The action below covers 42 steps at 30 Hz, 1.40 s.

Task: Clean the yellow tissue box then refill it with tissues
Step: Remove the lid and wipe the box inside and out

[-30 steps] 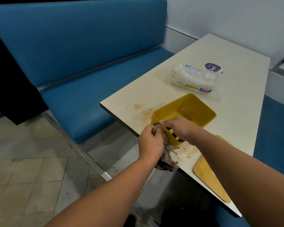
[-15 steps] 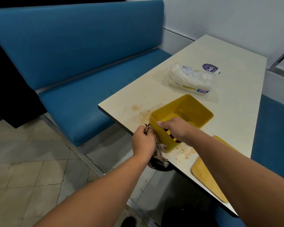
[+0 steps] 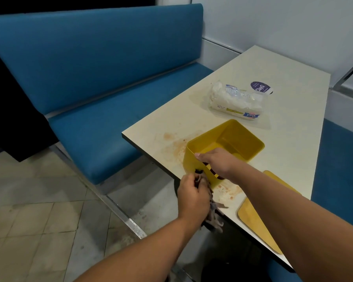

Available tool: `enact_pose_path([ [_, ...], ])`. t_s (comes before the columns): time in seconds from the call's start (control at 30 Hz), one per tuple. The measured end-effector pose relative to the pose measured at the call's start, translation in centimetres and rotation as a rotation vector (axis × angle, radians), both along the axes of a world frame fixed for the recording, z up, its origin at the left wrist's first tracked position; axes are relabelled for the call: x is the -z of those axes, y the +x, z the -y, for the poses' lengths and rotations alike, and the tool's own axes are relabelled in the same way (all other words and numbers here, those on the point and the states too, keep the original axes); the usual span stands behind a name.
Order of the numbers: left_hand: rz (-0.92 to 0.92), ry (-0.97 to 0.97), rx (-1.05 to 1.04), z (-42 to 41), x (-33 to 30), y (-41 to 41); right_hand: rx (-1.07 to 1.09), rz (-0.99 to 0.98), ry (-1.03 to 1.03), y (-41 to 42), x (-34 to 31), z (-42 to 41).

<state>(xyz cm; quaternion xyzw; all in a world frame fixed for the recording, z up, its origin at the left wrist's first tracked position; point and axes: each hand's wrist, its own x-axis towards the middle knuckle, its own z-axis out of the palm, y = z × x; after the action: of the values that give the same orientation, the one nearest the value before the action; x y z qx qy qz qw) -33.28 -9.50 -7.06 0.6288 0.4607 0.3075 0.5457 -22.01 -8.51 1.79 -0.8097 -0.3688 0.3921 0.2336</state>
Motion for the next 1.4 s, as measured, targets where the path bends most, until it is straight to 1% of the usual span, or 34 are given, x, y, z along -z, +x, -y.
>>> enact_pose_path([
  [0.1, -0.04, -0.065, -0.031, -0.7, 0.7, 0.0, 0.003, -0.009, -0.013, -0.4, -0.4, 0.1],
  [0.23, 0.028, -0.001, 0.011, -0.2, -0.1, 0.1, -0.008, -0.016, -0.007, -0.4, -0.2, 0.0],
  [0.3, -0.004, -0.056, 0.02, -0.6, 0.5, 0.0, 0.0, -0.023, -0.007, -0.5, -0.4, 0.1],
  [0.37, -0.061, -0.075, -0.015, -1.9, 0.9, 0.0, 0.006, -0.025, -0.006, -0.5, -0.4, 0.1],
  [0.5, 0.013, 0.01, -0.04, -2.1, -0.3, 0.5, -0.018, 0.029, -0.008, 0.0, 0.1, 0.0],
  [0.6, -0.064, -0.027, -0.014, -2.5, 0.7, 0.1, -0.022, 0.031, -0.001, -0.1, 0.0, 0.0],
  [0.67, -0.107, -0.057, -0.063, -4.2, 0.6, 0.2, -0.019, 0.028, 0.008, -0.2, 0.0, 0.1],
  [0.77, -0.047, 0.025, -0.167, -6.3, -1.8, 0.4, -0.012, 0.049, 0.001, -0.2, 0.1, 0.0],
  [0.83, -0.007, 0.088, -0.18, -6.4, -2.6, 0.4, -0.014, 0.063, -0.006, -0.1, 0.1, 0.0],
  [0.9, -0.043, 0.07, -0.145, -6.1, -2.0, 0.1, -0.016, 0.065, -0.002, 0.1, 0.3, 0.1],
  [0.97, -0.157, 0.027, -0.082, -6.3, -1.2, -0.4, -0.032, 0.076, 0.01, 0.1, 0.2, 0.2],
  [1.03, -0.227, 0.026, -0.058, -7.2, -1.8, -0.9, -0.099, 0.155, 0.02, -0.1, -0.1, 0.3],
  [1.1, -0.243, 0.05, -0.07, -8.6, -3.7, -1.4, -0.167, 0.23, 0.032, -0.4, -0.6, 0.5],
  [1.17, -0.235, 0.092, -0.068, -10.2, -6.0, -1.5, -0.159, 0.354, 0.08, -0.1, -0.9, 0.7],
  [1.27, -0.225, 0.202, -0.005, -12.2, -9.1, -0.8, -0.002, 0.671, 0.273, 1.4, -1.5, 1.8],
  [1.3, -0.218, 0.245, 0.031, -12.8, -9.9, -0.4, 0.07, 0.766, 0.284, 2.2, -1.7, 2.4],
  [1.33, -0.207, 0.275, 0.079, -13.3, -10.6, 0.1, 0.151, 0.819, 0.239, 3.1, -1.7, 3.1],
  [1.4, -0.244, 0.32, 0.205, -13.8, -11.8, 1.3, 0.29, 0.828, 0.051, 4.7, -1.6, 4.6],
])
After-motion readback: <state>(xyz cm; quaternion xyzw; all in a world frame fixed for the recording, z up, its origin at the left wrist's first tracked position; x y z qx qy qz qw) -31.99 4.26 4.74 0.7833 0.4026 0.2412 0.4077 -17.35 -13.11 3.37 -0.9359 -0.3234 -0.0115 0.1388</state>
